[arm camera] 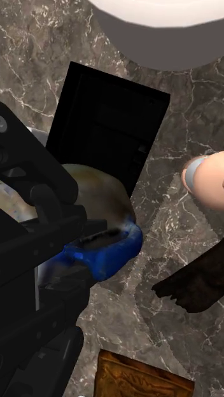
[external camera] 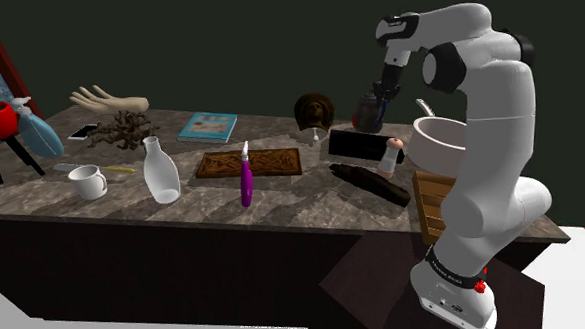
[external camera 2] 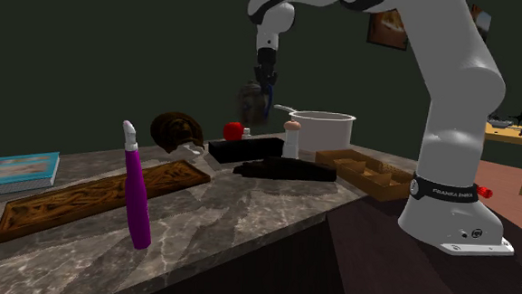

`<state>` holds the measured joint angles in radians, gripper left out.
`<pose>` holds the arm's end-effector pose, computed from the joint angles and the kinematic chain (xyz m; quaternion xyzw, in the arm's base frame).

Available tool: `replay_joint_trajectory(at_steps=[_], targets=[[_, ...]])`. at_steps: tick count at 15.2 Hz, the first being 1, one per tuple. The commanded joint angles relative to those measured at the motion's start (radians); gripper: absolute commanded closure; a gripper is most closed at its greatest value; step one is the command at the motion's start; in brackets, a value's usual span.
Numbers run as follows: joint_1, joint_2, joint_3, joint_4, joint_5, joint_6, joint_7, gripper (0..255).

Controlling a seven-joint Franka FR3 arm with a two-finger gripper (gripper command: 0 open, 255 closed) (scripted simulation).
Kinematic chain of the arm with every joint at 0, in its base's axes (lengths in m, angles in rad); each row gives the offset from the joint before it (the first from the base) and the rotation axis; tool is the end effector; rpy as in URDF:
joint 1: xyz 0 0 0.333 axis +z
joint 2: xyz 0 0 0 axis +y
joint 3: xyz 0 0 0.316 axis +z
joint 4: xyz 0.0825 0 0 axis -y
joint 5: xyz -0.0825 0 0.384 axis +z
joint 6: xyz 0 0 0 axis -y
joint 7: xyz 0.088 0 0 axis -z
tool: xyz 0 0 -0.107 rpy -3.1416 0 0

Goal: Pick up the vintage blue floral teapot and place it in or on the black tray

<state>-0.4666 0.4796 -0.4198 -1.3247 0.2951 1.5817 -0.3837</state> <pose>0.4877 -0.4633 0.4634 -0.9626 0.2499 0.0435 0.0949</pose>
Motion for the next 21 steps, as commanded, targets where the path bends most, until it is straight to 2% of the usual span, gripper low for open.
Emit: replay_joint_trajectory(at_steps=[1,2,11,21], targets=[[-0.057,0.086,0.0,0.147,0.025,-0.064,-0.027,255],[-0.099,0.153,0.004,0.26,0.042,-0.113,-0.038,255],[-0.076,0.144,0.007,0.122,0.04,0.013,-0.058,255],[-0.064,0.164,0.013,0.017,0.051,0.132,-0.08,255]])
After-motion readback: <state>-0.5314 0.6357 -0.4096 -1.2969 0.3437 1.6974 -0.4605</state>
